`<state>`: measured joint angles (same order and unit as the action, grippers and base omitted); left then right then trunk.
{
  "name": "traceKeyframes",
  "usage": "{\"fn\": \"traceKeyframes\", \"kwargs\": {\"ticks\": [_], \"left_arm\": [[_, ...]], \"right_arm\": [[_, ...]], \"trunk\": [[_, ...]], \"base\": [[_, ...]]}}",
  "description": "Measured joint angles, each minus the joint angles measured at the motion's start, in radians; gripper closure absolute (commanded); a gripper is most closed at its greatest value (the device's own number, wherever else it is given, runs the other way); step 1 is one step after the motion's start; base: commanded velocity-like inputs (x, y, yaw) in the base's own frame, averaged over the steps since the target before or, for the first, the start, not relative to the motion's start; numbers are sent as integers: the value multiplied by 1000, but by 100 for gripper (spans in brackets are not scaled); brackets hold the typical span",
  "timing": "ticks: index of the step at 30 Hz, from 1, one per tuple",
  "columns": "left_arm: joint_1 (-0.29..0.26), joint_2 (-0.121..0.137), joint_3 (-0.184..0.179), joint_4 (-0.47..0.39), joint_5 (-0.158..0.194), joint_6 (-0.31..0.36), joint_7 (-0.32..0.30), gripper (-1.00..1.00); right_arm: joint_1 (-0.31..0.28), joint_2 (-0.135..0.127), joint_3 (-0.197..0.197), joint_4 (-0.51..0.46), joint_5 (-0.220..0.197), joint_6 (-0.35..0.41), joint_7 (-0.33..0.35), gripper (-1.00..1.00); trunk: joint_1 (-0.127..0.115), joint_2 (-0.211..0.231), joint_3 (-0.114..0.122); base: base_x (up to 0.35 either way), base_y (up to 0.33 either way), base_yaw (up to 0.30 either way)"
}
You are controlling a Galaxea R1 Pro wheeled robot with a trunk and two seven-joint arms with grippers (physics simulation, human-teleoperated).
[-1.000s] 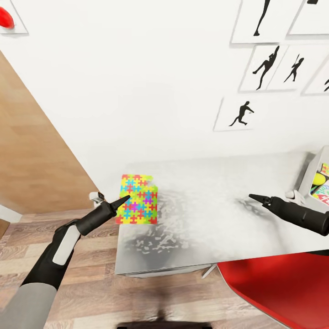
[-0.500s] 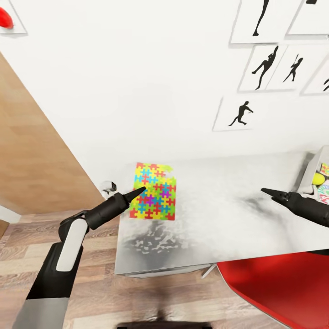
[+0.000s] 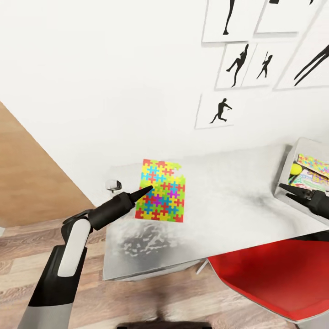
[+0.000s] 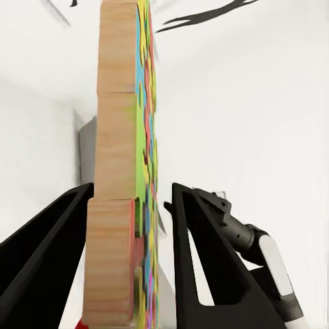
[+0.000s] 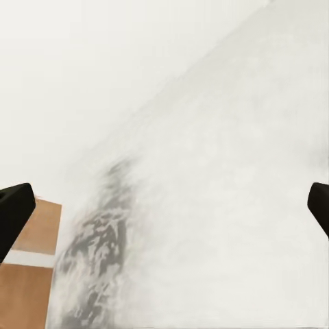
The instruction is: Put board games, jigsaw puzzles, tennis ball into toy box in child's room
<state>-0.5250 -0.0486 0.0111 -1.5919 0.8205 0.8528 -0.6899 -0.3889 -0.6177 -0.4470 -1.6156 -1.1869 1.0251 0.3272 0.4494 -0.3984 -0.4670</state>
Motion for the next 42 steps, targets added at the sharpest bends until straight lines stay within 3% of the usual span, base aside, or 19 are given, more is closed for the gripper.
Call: {"fn": "traceKeyframes", "kwargs": {"ticks": [2, 4, 7, 33, 42], "left_arm": [[1, -1, -1, -3, 0, 0, 2, 100], [5, -2, -3, -11, -1, 1, 10, 100], [6, -11, -9, -16, 2, 2, 12, 100], [6, -24, -24, -17, -1, -9, 9, 100], [7, -23, -16, -16, -1, -10, 9, 100]], "right_arm": [[6, 0, -17, 0, 0, 1, 20, -100], [34, -7, -80, 0, 2, 3, 85, -100], [49, -26, -100, 0, 3, 4, 112, -100], [59, -52, -109, 0, 3, 4, 119, -100], [58, -52, -110, 0, 3, 4, 119, -100]], "trunk": [[0, 0, 0], [0, 0, 0], [0, 0, 0], [0, 0, 2], [0, 0, 6]], "base": [[0, 0, -280], [0, 0, -287], [0, -96, -289], [81, -259, -291], [35, -80, -291]]}}
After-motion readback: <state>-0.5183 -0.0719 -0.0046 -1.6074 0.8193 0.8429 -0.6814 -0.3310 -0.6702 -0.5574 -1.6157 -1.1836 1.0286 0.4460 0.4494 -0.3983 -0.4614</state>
